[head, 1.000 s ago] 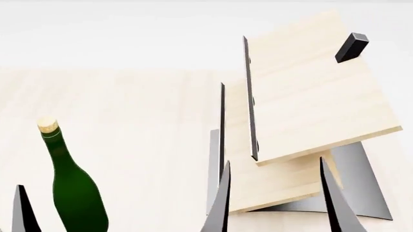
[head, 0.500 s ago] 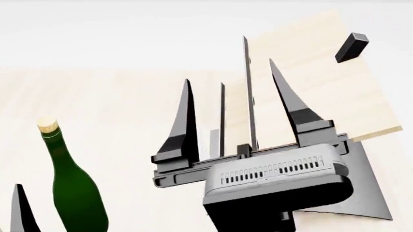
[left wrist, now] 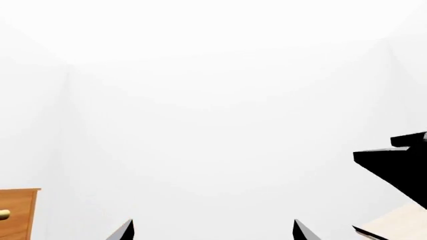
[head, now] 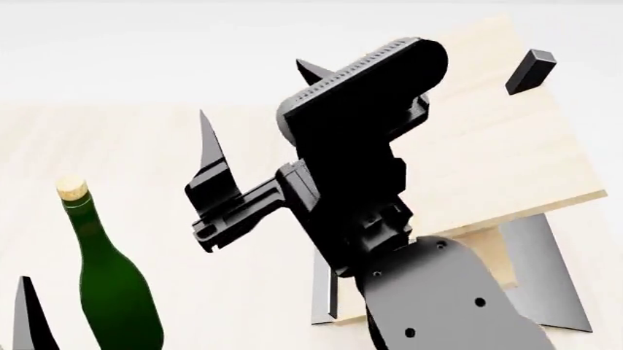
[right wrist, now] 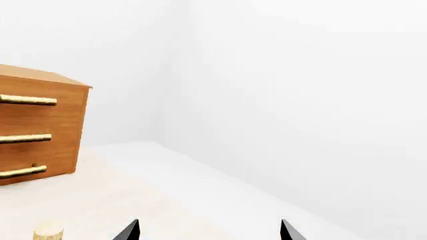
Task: Put the wine bottle on the wine rack.
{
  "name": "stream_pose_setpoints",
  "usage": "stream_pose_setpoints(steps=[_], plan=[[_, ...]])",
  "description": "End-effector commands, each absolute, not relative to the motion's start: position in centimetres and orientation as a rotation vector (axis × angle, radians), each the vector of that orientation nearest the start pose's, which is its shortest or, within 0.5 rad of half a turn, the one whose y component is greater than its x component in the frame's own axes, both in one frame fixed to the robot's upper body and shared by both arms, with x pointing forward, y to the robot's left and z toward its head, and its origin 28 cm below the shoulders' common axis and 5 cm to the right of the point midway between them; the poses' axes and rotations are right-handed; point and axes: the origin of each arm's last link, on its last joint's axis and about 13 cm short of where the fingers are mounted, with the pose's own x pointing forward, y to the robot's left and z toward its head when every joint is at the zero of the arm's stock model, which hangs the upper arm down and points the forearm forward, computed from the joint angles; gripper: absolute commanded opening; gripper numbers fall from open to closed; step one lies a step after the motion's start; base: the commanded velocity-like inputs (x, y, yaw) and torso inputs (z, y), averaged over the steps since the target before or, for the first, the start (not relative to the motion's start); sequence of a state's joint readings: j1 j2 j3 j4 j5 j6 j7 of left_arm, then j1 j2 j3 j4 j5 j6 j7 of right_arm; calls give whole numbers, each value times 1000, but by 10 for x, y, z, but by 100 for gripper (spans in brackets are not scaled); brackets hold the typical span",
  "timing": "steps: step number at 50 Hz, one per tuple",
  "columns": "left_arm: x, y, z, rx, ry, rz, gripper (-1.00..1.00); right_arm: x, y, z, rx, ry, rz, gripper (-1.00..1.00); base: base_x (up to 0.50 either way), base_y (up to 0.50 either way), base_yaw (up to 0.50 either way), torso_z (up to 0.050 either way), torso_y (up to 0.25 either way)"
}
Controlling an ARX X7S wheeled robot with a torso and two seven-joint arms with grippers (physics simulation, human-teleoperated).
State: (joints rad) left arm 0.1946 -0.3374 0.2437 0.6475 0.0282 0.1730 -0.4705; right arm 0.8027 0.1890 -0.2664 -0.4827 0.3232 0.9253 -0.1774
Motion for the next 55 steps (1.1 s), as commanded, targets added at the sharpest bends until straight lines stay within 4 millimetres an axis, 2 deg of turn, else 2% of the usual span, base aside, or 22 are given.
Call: stream_pose_setpoints(steps=[1,5,13,19,23,29,46,55], plan=[[152,204,119,65,-609,80,100,290,-73,275,-97,-63,859,100,0,0,0,0,0],[152,203,119,66,-608,77,100,291,-73,281,-18,30,977,100,0,0,0,0,0],[151,204,119,64,-609,80,100,303,-74,288,63,197,1033,100,0,0,0,0,0],[152,203,118,63,-605,76,100,315,-76,285,103,241,1040,100,0,0,0,0,0],[152,203,118,65,-603,72,100,314,-74,277,107,291,1095,100,0,0,0,0,0],[152,202,117,66,-601,67,100,309,-70,269,74,318,1141,100,0,0,0,0,0],[152,202,117,64,-601,70,100,312,-62,257,16,316,1161,100,0,0,0,0,0],[153,203,116,67,-600,71,100,309,-49,253,-14,295,1179,100,0,0,0,0,0]])
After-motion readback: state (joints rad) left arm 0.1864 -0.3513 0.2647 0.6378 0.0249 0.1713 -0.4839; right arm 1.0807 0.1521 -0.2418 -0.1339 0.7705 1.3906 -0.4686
